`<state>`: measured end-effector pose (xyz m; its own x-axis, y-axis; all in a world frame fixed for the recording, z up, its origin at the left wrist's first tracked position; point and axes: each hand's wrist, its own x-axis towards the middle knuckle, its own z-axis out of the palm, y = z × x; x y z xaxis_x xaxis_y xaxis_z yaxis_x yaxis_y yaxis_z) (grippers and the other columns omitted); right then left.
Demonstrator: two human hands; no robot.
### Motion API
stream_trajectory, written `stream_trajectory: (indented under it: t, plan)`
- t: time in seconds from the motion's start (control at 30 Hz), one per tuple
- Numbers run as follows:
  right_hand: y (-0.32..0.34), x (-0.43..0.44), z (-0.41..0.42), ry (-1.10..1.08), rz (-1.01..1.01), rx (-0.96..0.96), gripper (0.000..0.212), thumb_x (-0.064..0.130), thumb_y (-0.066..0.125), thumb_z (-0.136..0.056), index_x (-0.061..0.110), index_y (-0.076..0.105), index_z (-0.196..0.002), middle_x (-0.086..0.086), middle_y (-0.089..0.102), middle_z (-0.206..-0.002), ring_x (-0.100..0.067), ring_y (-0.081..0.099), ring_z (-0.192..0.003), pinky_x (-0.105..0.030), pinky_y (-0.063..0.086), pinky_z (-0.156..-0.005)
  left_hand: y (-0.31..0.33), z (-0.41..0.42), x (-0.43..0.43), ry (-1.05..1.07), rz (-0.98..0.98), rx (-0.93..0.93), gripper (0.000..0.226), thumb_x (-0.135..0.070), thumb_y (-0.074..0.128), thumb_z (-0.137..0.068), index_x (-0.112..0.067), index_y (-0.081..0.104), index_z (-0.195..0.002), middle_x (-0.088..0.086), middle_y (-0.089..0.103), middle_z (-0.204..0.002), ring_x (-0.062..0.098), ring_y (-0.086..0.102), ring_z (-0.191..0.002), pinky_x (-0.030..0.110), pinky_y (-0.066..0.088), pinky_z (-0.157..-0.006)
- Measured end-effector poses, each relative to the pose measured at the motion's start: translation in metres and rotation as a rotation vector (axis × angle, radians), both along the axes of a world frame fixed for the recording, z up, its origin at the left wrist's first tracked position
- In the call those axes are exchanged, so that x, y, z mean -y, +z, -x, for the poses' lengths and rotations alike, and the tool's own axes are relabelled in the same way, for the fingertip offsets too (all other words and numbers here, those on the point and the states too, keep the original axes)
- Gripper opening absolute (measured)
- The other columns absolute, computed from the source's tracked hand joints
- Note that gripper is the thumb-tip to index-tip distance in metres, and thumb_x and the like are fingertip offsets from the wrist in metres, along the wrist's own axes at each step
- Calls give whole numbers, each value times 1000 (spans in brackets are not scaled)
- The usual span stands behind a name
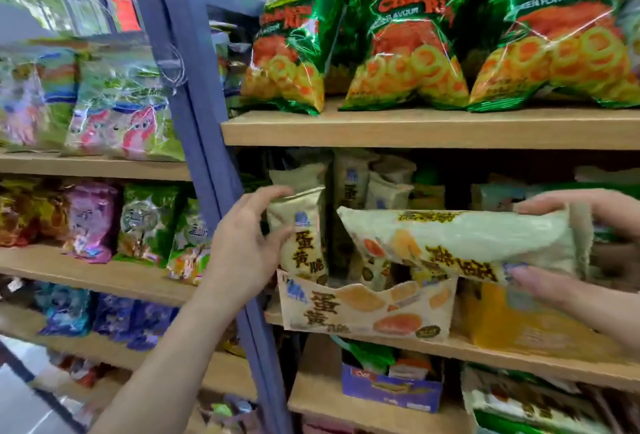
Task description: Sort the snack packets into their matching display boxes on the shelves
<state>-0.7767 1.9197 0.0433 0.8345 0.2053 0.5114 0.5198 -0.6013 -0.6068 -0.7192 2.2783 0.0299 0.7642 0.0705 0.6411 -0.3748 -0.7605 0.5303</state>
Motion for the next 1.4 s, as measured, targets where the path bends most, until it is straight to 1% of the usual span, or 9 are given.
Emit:
stream_trajectory:
  t: [0.17, 0.37, 0.5, 0.63, 0.77, 0.83, 1.0, 1.13, 1.4]
  plan:
    - [48, -65, 15, -35, -40, 121, 62, 37, 79, -65, 56, 57, -120, 20, 67, -107, -7, 68, -97, -34, 57, -80, 7, -10, 0, -24, -103, 90, 44, -4, 68, -86, -23, 57, -124, -1, 52, -109, 22, 57, -89, 40, 53, -75]
    - [64, -84, -7, -5, -6, 122, 54, 23, 77, -78, 52, 59, -120, 29, 65, -103, 13, 58, -99, 1, 42, -75, 5, -19, 0, 176, -434, 149, 52, 10, 73, -70, -7, 62, -118, 20, 53, -117, 38, 51, -105, 45, 52, -71]
    - [52, -108, -23, 33, 41, 33, 46, 23, 75, -84, 46, 60, -121, 28, 63, -104, 12, 57, -101, -12, 51, -77, 14, -9, 6, -75, -387, 289, 53, 6, 67, -76, -10, 62, -126, 10, 59, -127, 26, 53, -122, 39, 50, -98]
    - [32, -129, -43, 111, 18, -38, 44, 22, 74, -86, 36, 60, -125, 19, 60, -116, 0, 57, -111, -31, 53, -94, 30, 14, 28, -554, -34, 24, 66, -37, 66, -84, -36, 38, -144, -22, 50, -137, 0, 46, -129, 21, 44, -101]
    - [25, -119, -50, 230, -238, -179, 43, 2, 66, -89, 33, 59, -119, 12, 64, -116, -2, 63, -110, -28, 55, -94, 29, 8, 31, -393, -164, 151, 54, -31, 78, -80, -34, 54, -128, -17, 57, -120, -1, 52, -115, 24, 47, -92]
    - [20, -111, -57, 27, -350, -117, 34, 4, 63, -91, 32, 61, -111, 12, 66, -107, -3, 65, -103, -27, 56, -90, 26, 5, 23, -364, -63, 121, 50, -21, 79, -77, -35, 58, -120, -20, 58, -115, 2, 55, -110, 24, 52, -85]
    - [10, -127, -80, -292, 11, -177, 30, 45, 66, -89, 25, 52, -108, 6, 62, -87, -15, 61, -83, -35, 55, -72, 15, 7, 17, -366, -13, 111, 44, -19, 76, -75, -31, 59, -114, -15, 59, -112, 2, 57, -105, 8, 47, -77]
    - [6, -143, -90, -372, 107, -103, 23, 33, 67, -90, 20, 59, -108, 5, 58, -75, -19, 59, -73, -30, 48, -62, 0, 9, 18, -382, -15, 116, 45, -15, 76, -76, -33, 60, -114, -14, 59, -116, -1, 54, -112, 9, 44, -86]
    - [3, -131, -79, -189, -468, -42, 25, 23, 73, -86, 41, 60, -98, -1, 70, -89, -17, 68, -82, -42, 58, -76, 3, 13, 12, -476, -67, 99, 46, 2, 75, -77, -24, 67, -114, -13, 61, -117, 5, 57, -113, 11, 45, -85]
